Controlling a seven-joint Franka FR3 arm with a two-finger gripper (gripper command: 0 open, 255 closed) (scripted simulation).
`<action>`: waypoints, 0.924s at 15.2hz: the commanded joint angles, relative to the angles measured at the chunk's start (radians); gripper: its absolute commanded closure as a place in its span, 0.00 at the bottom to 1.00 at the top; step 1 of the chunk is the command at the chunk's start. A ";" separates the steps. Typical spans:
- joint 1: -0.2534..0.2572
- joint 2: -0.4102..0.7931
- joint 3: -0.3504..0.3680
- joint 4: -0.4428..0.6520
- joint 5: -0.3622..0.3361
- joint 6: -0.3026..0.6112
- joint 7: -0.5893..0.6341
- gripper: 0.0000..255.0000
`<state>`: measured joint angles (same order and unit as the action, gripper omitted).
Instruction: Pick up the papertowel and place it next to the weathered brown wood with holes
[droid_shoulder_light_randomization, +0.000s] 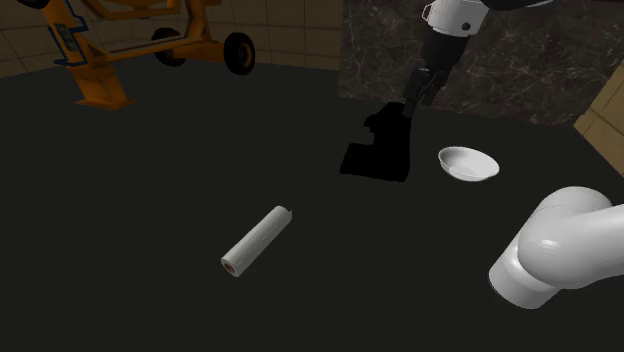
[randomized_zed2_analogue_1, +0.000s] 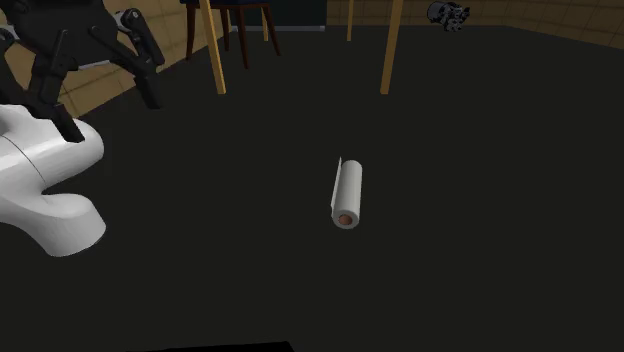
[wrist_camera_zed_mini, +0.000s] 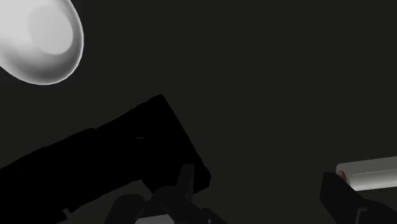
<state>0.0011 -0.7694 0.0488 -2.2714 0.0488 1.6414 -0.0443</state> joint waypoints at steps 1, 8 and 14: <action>0.000 0.000 0.000 0.000 0.000 0.000 0.000 0.00; -0.028 -0.073 0.187 -0.160 0.130 0.108 0.364 0.00; -0.057 -0.044 0.377 -0.214 0.250 0.223 0.679 0.00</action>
<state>-0.0504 -0.8270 0.3854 -2.4772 0.2747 1.8348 0.5709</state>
